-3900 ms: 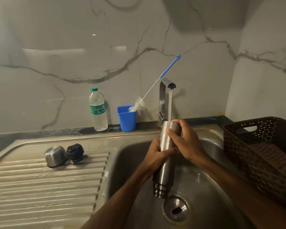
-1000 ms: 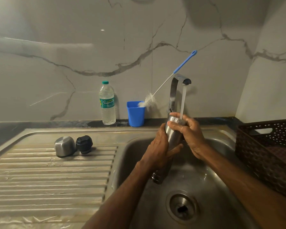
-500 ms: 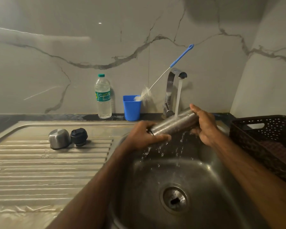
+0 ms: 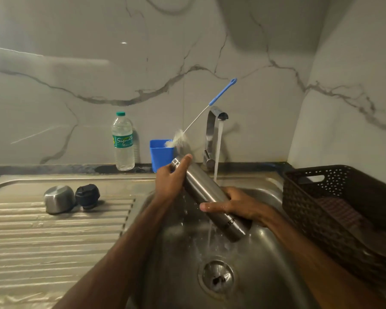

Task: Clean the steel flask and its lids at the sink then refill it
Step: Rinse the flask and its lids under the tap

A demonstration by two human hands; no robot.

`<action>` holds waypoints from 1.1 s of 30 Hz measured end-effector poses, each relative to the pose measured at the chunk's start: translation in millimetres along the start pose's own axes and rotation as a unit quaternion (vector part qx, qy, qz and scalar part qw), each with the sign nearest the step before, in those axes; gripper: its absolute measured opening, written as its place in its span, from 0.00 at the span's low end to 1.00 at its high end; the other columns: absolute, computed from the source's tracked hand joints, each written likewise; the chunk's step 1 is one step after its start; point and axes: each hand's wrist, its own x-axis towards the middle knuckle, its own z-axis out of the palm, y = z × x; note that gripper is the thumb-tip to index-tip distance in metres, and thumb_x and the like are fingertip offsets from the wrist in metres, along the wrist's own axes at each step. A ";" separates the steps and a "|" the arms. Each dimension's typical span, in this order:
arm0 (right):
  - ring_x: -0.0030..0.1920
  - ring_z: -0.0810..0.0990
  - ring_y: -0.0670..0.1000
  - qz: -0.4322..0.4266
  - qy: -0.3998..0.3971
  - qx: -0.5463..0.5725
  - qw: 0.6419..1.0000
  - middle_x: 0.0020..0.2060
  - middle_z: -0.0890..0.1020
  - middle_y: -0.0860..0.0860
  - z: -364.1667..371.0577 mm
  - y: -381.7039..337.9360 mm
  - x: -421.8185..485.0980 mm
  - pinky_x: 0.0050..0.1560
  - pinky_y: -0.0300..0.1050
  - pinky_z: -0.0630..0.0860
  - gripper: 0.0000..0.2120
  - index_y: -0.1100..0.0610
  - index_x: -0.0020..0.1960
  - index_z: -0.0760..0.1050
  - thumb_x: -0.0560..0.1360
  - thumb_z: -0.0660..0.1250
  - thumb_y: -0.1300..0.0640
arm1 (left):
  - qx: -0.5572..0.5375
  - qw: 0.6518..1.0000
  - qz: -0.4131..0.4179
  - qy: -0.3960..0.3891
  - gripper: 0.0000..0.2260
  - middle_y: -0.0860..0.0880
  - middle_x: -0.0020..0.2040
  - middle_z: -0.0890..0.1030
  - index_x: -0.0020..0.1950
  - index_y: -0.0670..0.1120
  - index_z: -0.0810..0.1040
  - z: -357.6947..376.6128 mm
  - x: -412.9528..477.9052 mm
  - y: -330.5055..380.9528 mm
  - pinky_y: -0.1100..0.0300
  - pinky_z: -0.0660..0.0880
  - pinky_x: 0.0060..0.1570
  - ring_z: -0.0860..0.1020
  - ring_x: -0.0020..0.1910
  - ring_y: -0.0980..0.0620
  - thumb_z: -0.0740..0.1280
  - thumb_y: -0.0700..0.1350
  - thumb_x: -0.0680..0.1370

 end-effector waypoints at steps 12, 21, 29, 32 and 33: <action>0.44 0.87 0.59 0.100 -0.015 0.106 0.989 0.45 0.88 0.59 -18.4 25.2 -24.1 0.47 0.53 0.86 0.29 0.58 0.60 0.72 0.69 0.77 0.41 | -0.107 0.958 -0.229 -0.132 0.20 0.36 0.60 0.79 0.60 0.42 0.75 61.5 -15.0 -25.3 0.43 0.80 0.61 0.81 0.58 0.39 0.65 0.59 0.83; 0.47 0.84 0.60 0.145 -0.192 0.282 0.929 0.54 0.83 0.63 -38.8 36.0 -34.6 0.49 0.54 0.83 0.40 0.65 0.72 0.71 0.70 0.78 0.44 | -0.284 0.910 -0.259 -0.154 0.24 0.40 0.52 0.84 0.60 0.41 0.81 82.4 -1.8 -24.8 0.44 0.81 0.58 0.84 0.50 0.43 0.80 0.48 0.67; 0.46 0.86 0.55 0.157 0.021 0.035 0.987 0.48 0.85 0.54 -6.8 25.0 -27.2 0.47 0.51 0.84 0.35 0.59 0.62 0.69 0.65 0.81 0.46 | -0.127 0.953 -0.271 -0.052 0.16 0.39 0.56 0.80 0.58 0.43 0.77 98.0 8.2 -25.1 0.44 0.81 0.55 0.81 0.53 0.40 0.74 0.49 0.75; 0.48 0.81 0.52 0.135 0.133 -0.123 0.974 0.50 0.79 0.51 10.6 18.2 -27.6 0.47 0.47 0.80 0.35 0.54 0.67 0.71 0.66 0.81 0.43 | -0.061 0.963 -0.263 0.014 0.28 0.39 0.55 0.78 0.67 0.42 0.71 108.4 6.6 -33.5 0.45 0.82 0.54 0.80 0.51 0.41 0.77 0.53 0.74; 0.48 0.81 0.52 0.122 0.155 -0.142 0.970 0.50 0.80 0.51 14.9 18.0 -25.9 0.48 0.47 0.80 0.35 0.55 0.67 0.73 0.66 0.81 0.43 | -0.051 0.964 -0.260 0.024 0.29 0.39 0.55 0.79 0.67 0.42 0.72 109.2 6.7 -33.8 0.46 0.82 0.55 0.81 0.51 0.41 0.77 0.53 0.74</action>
